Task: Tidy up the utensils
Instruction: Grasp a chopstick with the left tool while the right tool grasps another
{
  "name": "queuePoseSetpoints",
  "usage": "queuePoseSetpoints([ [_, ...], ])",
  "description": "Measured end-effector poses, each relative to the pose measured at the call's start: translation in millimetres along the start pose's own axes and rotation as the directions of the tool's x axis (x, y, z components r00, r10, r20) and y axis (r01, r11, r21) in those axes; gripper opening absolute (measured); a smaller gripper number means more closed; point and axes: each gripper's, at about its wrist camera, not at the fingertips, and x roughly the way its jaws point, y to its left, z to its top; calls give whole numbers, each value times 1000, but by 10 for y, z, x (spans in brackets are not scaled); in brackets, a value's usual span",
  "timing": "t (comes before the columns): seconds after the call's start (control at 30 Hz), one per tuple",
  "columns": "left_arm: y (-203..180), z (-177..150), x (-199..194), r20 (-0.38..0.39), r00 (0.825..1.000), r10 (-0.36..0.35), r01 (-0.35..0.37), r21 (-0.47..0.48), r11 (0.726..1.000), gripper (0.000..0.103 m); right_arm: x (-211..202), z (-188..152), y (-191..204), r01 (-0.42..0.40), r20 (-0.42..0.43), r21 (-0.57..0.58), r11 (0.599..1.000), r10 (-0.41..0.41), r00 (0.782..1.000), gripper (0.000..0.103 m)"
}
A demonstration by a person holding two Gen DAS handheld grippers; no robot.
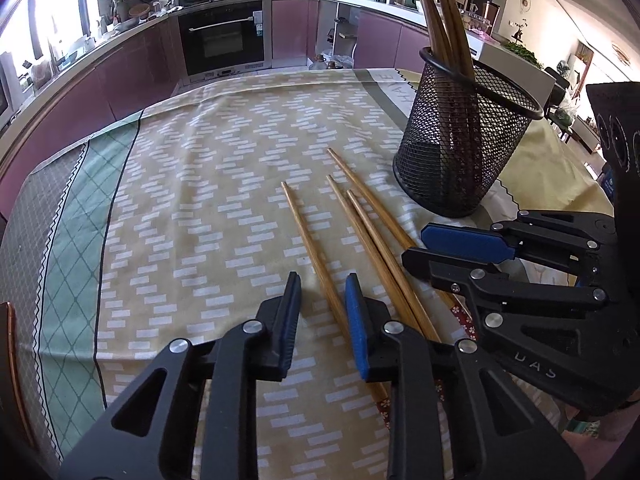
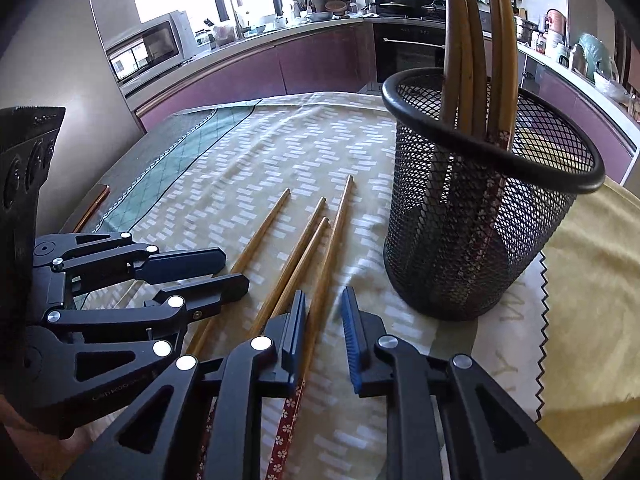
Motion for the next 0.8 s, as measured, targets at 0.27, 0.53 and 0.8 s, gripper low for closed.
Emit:
queuePoseSetpoints([
  [0.27,30,-1,-12,7,1000,-19,19,-54,998,10,-29,-27,-90,-32,6,48,998,32,999,6],
  [0.53,65,-52,-100,21,999,-36,38,-87,996,8,-193,-75,-152,-69,42,67,995,66,997,6],
  [0.8,27,-5,-407,80,993,-86,91,-67,994,8,-486,-104,-190,-119,104,56,991,112,988,6],
])
